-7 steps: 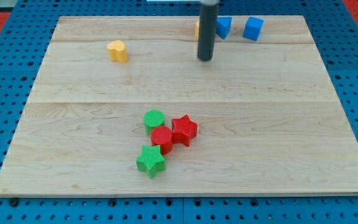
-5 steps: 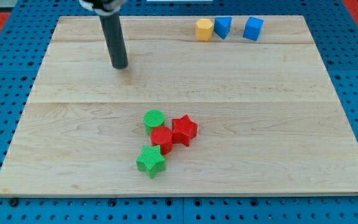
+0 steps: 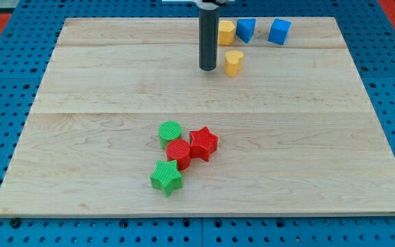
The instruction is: Move the yellow heart diagonally to the blue cube
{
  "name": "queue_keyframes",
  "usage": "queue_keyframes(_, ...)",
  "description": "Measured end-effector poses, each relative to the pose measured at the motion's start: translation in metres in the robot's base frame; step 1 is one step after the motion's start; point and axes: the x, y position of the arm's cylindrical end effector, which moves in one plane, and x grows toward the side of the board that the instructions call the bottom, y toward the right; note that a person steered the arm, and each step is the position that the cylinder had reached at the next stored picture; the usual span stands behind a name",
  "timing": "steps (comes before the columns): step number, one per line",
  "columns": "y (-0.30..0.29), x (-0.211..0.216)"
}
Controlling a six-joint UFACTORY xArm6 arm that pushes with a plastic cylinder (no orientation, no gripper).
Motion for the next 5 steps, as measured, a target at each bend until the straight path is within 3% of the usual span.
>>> queue_keyframes(1, 0.073, -0.024)
queue_keyframes(2, 0.114, -0.018)
queue_keyframes(3, 0.13, 0.022)
queue_keyframes(4, 0.164, -0.001)
queue_keyframes(5, 0.127, -0.021)
